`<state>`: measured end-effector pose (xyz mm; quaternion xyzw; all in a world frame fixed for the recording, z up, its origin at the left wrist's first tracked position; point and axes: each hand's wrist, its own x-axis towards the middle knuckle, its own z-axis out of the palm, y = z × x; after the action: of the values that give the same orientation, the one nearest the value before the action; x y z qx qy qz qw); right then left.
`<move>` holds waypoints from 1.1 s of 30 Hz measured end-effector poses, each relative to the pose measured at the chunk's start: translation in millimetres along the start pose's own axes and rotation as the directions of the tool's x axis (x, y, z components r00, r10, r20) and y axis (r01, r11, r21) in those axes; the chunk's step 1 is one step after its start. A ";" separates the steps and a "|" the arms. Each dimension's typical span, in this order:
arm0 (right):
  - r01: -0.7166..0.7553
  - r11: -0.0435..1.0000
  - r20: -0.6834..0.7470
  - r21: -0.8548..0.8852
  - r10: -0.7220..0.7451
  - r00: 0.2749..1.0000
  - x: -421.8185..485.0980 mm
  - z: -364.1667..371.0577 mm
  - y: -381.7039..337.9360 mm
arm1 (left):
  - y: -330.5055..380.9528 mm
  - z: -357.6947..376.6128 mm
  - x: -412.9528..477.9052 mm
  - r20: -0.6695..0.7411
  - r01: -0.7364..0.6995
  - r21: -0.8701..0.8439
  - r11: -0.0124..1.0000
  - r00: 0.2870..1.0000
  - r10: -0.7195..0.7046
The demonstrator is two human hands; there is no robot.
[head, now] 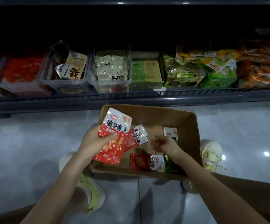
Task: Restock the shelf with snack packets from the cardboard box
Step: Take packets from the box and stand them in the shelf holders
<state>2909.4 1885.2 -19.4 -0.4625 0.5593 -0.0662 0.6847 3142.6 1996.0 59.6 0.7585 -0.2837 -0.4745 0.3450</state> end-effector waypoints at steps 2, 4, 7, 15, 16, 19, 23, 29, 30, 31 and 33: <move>-0.084 0.971 -0.057 -0.225 0.073 0.996 18.0 -8.5 35.8 | -8.8 -0.6 11.0 -0.048 0.030 -0.002 1.000 0.998 -0.030; -0.169 0.918 -0.074 -0.359 0.152 0.986 32.0 -13.4 62.8 | -17.3 6.3 22.2 -0.056 0.069 -0.021 0.997 0.996 -0.070; -0.202 0.899 -0.141 -0.389 0.158 0.977 46.9 -11.8 82.9 | -30.3 22.2 39.8 -0.066 0.128 -0.024 0.991 0.989 -0.130; -0.120 0.625 -0.078 -0.771 0.093 0.993 77.3 -15.3 106.5 | -56.4 46.9 62.7 -0.075 0.170 0.031 0.985 0.983 -0.167; -0.112 0.588 -0.064 -0.801 0.101 0.993 80.1 -15.7 109.1 | -58.5 47.3 63.0 -0.078 0.175 0.028 0.984 0.982 -0.173; -0.142 0.483 -0.059 -0.864 0.182 0.981 80.2 -14.4 110.0 | -60.4 47.5 60.5 -0.075 0.184 0.028 0.982 0.980 -0.182; -0.143 0.645 -0.020 -0.751 0.195 0.981 68.1 -12.0 99.6 | -52.2 45.3 54.0 -0.086 0.173 0.031 0.984 0.982 -0.170; 0.009 0.976 0.063 -0.217 0.005 0.998 11.8 -15.2 25.9 | -17.9 38.6 27.0 -0.095 0.111 -0.062 0.992 0.989 -0.117; 0.059 0.978 0.058 -0.199 -0.048 0.997 0.2 -17.2 10.9 | -10.7 36.3 20.0 -0.105 0.092 -0.093 0.991 0.989 -0.102; 0.106 0.976 0.053 -0.188 -0.098 0.994 -11.7 -20.2 -3.1 | -3.1 33.8 12.7 -0.116 0.072 -0.125 0.990 0.989 -0.087; 0.164 0.973 0.055 -0.164 -0.157 0.986 -37.0 -26.1 -29.9 | 11.7 27.4 -2.8 -0.127 0.046 -0.187 0.981 0.989 -0.070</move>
<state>2887.0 1876.2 29.2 -0.5635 0.5091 -0.0643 0.6474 3115.2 1984.2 61.8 0.7613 -0.1929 -0.4571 0.4174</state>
